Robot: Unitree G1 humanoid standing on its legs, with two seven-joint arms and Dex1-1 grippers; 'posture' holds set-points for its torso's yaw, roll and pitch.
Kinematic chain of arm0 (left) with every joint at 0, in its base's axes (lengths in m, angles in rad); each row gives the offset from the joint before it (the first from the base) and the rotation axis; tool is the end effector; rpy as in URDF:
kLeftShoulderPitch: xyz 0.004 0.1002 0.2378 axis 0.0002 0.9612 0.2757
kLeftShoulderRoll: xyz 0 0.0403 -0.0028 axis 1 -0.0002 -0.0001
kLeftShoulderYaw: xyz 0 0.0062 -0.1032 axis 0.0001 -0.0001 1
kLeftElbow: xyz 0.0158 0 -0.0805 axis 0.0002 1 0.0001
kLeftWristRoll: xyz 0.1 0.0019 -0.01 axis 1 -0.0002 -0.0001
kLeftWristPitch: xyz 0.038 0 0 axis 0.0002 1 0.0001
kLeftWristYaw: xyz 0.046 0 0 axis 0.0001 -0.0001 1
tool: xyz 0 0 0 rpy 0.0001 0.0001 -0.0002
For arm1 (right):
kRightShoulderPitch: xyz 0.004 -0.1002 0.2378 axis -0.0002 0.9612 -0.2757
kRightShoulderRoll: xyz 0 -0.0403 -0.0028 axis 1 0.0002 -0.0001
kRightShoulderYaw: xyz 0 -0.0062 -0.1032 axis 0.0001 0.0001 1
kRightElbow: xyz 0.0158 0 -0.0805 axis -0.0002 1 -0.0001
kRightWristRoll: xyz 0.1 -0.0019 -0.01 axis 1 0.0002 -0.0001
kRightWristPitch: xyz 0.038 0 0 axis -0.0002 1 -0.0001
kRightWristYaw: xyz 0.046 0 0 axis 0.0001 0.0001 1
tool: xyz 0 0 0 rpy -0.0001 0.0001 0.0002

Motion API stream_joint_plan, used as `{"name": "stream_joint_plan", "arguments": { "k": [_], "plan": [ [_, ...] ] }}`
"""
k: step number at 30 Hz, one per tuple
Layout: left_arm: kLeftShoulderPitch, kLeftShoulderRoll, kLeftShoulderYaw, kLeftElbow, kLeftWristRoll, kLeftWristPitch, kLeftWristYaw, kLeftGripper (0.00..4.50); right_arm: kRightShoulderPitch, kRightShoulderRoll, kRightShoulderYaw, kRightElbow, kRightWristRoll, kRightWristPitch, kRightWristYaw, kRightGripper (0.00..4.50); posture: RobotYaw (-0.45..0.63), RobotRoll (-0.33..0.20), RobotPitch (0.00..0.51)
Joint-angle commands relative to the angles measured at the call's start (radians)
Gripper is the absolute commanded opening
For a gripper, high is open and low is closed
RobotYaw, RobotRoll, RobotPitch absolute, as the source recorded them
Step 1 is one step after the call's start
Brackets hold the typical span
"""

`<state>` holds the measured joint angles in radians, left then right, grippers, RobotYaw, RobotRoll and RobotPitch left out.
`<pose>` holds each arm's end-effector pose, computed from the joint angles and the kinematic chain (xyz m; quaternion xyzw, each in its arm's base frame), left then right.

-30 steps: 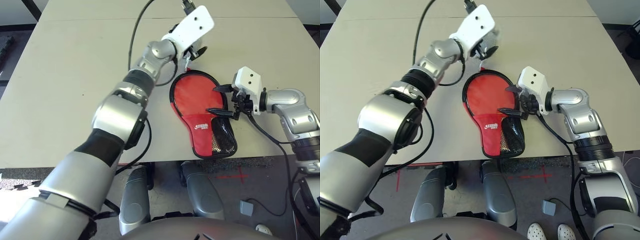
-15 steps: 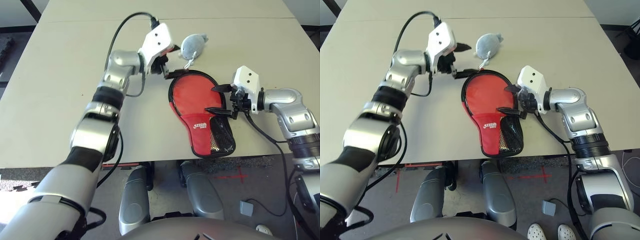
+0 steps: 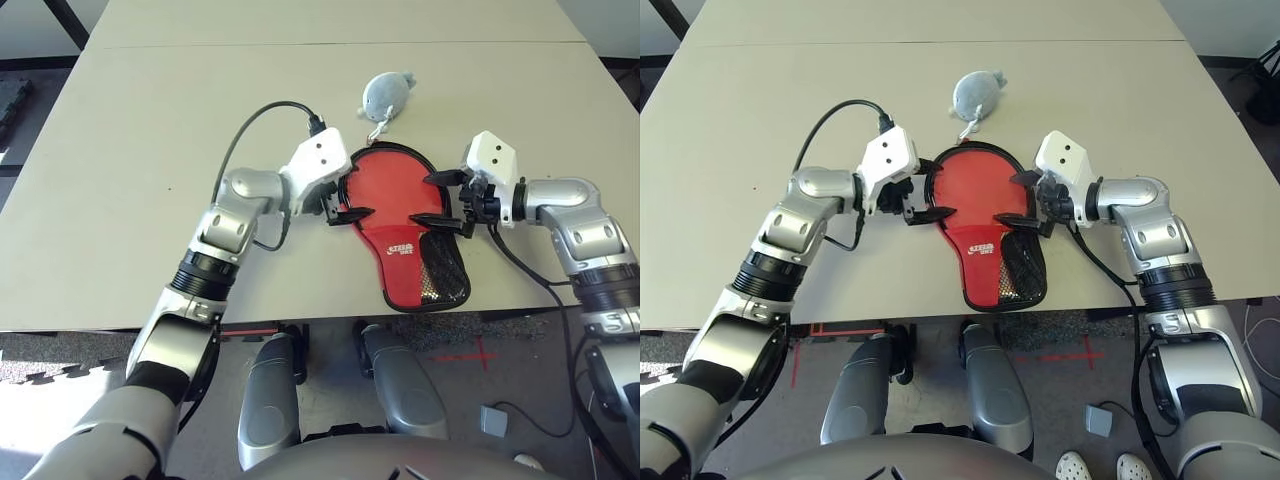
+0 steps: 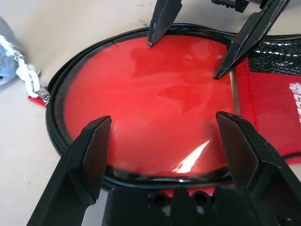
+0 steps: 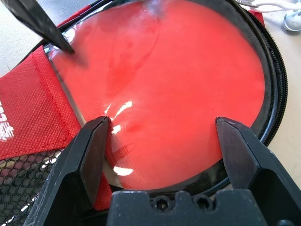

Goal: Store the ping-pong paddle in its case and zip it.

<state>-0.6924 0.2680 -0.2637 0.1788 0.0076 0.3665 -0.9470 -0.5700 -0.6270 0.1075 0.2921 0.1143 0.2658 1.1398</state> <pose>0.3079 0.1164 0.1597 0.2152 0.0449 -0.5467 0.8080 0.2986 -0.2423 0.1535 -0.2168 0.1374 0.4934 0.8311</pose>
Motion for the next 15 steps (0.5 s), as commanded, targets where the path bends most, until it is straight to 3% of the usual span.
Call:
{"name": "stream_joint_plan", "arguments": {
  "k": [1, 9, 15],
  "plan": [
    [0.017, -0.004, -0.044, 0.050, 0.029, -0.012, 0.033, 4.46, 0.066, 0.014, 0.087, 0.069, -0.055, 0.057, -0.009, 4.50, -0.16, 0.000, 0.278],
    [0.061, -0.008, -0.097, 0.066, 0.045, -0.007, 0.063, 4.46, -0.059, 0.023, -0.077, 0.089, 0.105, 0.209, -0.034, 4.50, -0.17, 0.000, 0.281],
    [0.083, -0.006, -0.105, 0.045, 0.049, 0.036, 0.091, 4.46, -0.226, 0.053, -0.174, 0.269, 0.149, 0.240, -0.139, 4.50, -0.17, 0.000, 0.290]
  ]
}}
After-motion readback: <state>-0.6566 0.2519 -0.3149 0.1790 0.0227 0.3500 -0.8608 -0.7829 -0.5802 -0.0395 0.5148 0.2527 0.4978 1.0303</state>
